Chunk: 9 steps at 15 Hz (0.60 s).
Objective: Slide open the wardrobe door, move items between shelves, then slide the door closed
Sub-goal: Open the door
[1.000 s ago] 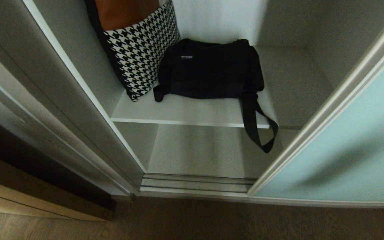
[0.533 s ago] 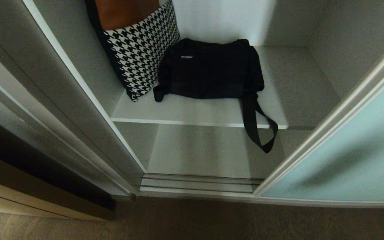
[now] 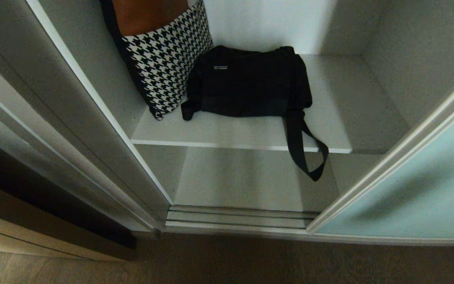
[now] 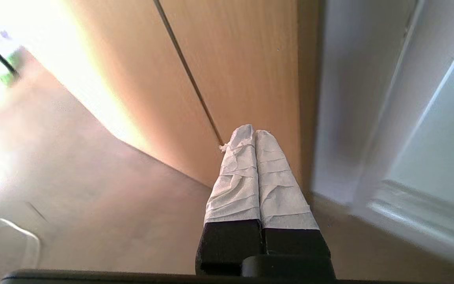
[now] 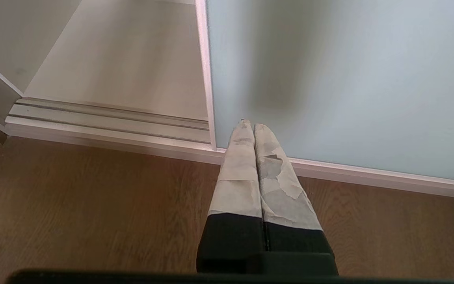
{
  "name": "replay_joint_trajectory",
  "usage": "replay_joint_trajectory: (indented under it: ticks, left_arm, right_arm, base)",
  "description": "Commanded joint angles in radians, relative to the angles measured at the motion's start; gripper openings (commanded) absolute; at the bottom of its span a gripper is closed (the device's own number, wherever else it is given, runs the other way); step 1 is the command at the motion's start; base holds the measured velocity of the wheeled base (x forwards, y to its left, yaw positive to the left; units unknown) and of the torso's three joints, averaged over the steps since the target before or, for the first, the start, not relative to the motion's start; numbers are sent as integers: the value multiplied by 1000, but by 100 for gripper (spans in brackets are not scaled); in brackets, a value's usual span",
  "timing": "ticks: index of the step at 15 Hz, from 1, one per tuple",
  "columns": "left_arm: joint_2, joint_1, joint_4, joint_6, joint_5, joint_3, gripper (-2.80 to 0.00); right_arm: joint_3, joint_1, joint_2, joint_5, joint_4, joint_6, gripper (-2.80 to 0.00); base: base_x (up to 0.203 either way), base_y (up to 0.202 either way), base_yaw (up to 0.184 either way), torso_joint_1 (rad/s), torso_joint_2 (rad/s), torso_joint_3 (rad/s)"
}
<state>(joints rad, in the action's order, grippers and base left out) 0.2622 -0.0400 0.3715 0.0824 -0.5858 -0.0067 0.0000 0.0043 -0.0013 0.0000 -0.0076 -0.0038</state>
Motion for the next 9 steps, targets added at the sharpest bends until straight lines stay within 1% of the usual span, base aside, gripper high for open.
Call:
replay_joint_trajectory:
  ticks: [1, 2, 3, 4, 5, 6, 7, 8, 9]
  left_arm:
    - [-115, 42, -36, 92, 124, -3, -280]
    - [-177, 43, -97, 122, 270, -1, -280]
    - [-226, 43, -173, 141, 438, 2, -280]
    - [-247, 43, -275, 134, 577, 4, -280]
    - [-254, 43, -333, 59, 632, 5, -280]
    - [-257, 43, -365, -16, 621, 6, -280]
    - [-259, 45, -382, -32, 609, 2, -280]
    - [-260, 43, -381, -22, 602, 5, -280]
    - [-261, 43, -353, 4, 593, 5, -280]
  right_arm:
    - [0, 0, -2, 0, 0, -1, -280]
    - [0, 0, -2, 0, 0, -1, -280]
    - [1, 0, -2, 0, 0, -1, -280]
    - [0, 0, -2, 0, 0, -1, -280]
    - [1, 0, -2, 0, 0, -1, -280]
    - [2, 0, -2, 0, 0, -1, -280]
    - [2, 0, -2, 0, 0, -1, -280]
    - [0, 0, -2, 0, 0, 1, -280]
    - [1, 0, -2, 0, -2, 1, -280]
  base:
    - [0, 0, 0, 0, 0, 0]
    - [0, 0, 0, 0, 0, 0]
    - [0, 0, 0, 0, 0, 0]
    - [0, 0, 0, 0, 0, 0]
    - [0, 0, 0, 0, 0, 0]
    - [0, 0, 0, 0, 0, 0]
    - [0, 0, 0, 0, 0, 0]
    - [0, 0, 0, 0, 0, 0]
    - [0, 0, 0, 0, 0, 0]
